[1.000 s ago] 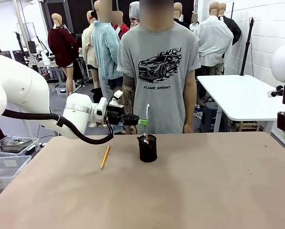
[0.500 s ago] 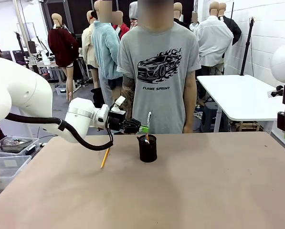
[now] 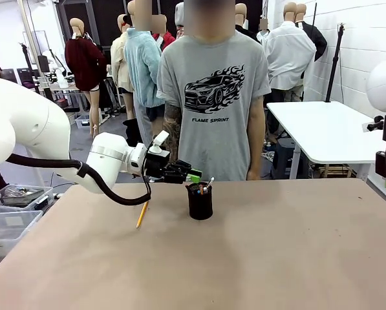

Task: Place the pens into the pen holder.
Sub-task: Pick up a writing instrument from the table and place it into the Pen holder.

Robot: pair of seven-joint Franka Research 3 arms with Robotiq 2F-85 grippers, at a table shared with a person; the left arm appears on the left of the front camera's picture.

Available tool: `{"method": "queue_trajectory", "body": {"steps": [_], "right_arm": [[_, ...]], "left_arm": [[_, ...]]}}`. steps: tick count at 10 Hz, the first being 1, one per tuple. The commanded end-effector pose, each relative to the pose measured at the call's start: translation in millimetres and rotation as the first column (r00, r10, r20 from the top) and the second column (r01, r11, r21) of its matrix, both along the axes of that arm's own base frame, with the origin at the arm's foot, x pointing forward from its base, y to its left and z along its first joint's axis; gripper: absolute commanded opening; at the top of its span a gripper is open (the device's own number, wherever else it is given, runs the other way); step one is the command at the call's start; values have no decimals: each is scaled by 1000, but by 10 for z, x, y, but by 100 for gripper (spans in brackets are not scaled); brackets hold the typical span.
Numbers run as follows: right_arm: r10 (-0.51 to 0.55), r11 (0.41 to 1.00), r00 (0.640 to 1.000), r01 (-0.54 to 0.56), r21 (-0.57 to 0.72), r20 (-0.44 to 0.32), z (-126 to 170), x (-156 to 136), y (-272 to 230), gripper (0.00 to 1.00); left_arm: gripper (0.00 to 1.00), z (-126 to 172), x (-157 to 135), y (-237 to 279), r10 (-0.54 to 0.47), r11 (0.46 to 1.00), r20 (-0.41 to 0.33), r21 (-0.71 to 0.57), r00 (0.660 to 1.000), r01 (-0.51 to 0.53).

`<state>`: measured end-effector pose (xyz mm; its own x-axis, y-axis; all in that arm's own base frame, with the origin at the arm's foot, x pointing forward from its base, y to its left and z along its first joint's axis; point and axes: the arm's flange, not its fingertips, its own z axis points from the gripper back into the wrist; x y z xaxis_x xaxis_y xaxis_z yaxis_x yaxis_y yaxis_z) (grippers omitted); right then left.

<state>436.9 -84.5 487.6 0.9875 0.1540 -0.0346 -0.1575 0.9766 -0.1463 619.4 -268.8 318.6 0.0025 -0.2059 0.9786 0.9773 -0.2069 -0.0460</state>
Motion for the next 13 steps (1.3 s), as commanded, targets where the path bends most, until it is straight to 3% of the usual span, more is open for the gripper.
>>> {"method": "queue_trajectory", "body": {"steps": [1, 2, 4, 6, 7, 8, 10, 12, 13], "right_arm": [[20, 1000, 1000, -20, -20, -2, -6, -12, -29, 78], [20, 1000, 1000, -20, -20, -2, -6, -12, -29, 78], [20, 1000, 1000, -20, -20, -2, -6, -12, -29, 78], [20, 1000, 1000, -20, -20, -2, -6, -12, -29, 78], [20, 1000, 1000, -20, -20, -2, -6, -12, -29, 78], [20, 1000, 1000, -20, -20, -2, -6, -12, -29, 78], [20, 1000, 1000, -20, -20, -2, -6, -12, -29, 78], [20, 1000, 1000, -20, -20, -2, -6, -12, -29, 78], [20, 1000, 1000, -20, -20, -2, -6, -12, -29, 78]], "left_arm": [[40, 47, 8, 77, -8, 1000, 29, -21, 1000, 9], [40, 148, -7, 124, 26, 999, 36, -30, 999, -25], [40, 651, -172, 365, 94, 994, 92, 40, 991, -98], [40, 1079, -520, 748, 213, 951, 215, 179, 953, -253], [40, 1221, -673, 866, 265, 920, 217, 236, 939, -314], [40, 1318, -811, 1034, 351, 872, 161, 304, 922, -385], [40, 1326, -910, 1325, 547, 739, 70, 427, 834, -521], [40, 1175, -905, 1318, 662, 584, 53, 589, 748, -559], [40, 1104, -848, 1266, 685, 548, 31, 636, 727, -544]]}}
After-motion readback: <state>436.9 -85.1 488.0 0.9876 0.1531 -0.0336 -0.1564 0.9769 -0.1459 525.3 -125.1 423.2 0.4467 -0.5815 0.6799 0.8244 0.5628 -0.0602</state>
